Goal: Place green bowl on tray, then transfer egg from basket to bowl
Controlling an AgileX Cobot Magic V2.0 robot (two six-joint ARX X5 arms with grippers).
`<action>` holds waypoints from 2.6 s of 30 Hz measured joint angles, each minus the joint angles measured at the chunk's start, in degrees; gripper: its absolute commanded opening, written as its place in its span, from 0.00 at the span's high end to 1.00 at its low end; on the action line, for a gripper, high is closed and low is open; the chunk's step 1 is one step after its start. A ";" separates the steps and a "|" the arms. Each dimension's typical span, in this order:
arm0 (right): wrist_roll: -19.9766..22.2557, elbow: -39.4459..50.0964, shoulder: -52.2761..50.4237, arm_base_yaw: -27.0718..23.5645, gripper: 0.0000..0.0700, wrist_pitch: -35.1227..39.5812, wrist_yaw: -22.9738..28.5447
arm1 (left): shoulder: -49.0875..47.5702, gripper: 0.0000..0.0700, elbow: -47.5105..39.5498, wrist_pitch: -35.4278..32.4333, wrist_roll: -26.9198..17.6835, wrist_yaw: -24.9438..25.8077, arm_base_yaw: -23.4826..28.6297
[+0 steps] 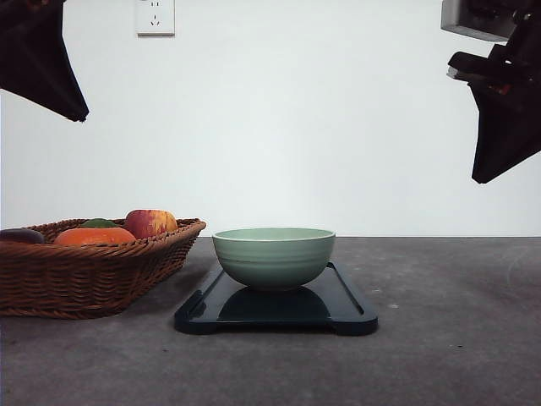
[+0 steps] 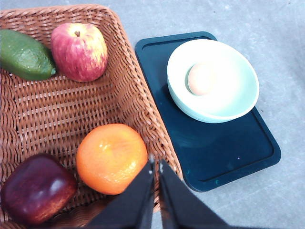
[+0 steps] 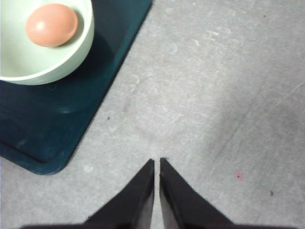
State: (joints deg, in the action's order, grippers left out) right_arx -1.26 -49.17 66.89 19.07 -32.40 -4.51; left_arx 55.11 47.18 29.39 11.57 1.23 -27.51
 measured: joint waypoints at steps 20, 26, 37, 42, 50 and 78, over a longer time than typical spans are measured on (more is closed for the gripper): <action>0.00 0.00 0.00 0.00 0.99 0.00 0.01 | -16.69 1.00 -20.55 -18.10 -6.00 0.01 11.02; 0.00 0.00 0.00 0.00 0.99 0.00 0.01 | -33.42 1.00 -34.44 -21.78 -6.05 0.04 15.07; 0.00 0.00 0.00 0.00 0.99 0.00 0.01 | -53.78 1.00 -45.29 -20.65 -6.10 -0.02 21.01; 0.00 0.00 -0.02 0.00 0.99 0.00 0.01 | -54.77 1.00 -45.31 -18.99 -6.25 -0.04 21.38; 0.00 0.00 -0.02 0.00 0.99 0.06 0.01 | -54.82 1.00 -45.31 -19.32 -2.62 -0.04 21.38; 4.07 30.50 -29.15 -11.47 0.99 27.05 7.56 | -54.82 1.00 -45.31 -19.32 -1.86 -0.02 21.38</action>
State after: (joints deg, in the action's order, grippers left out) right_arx 2.81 -18.67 37.74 7.60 -5.36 3.05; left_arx 0.30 1.87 10.07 9.72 1.21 -6.13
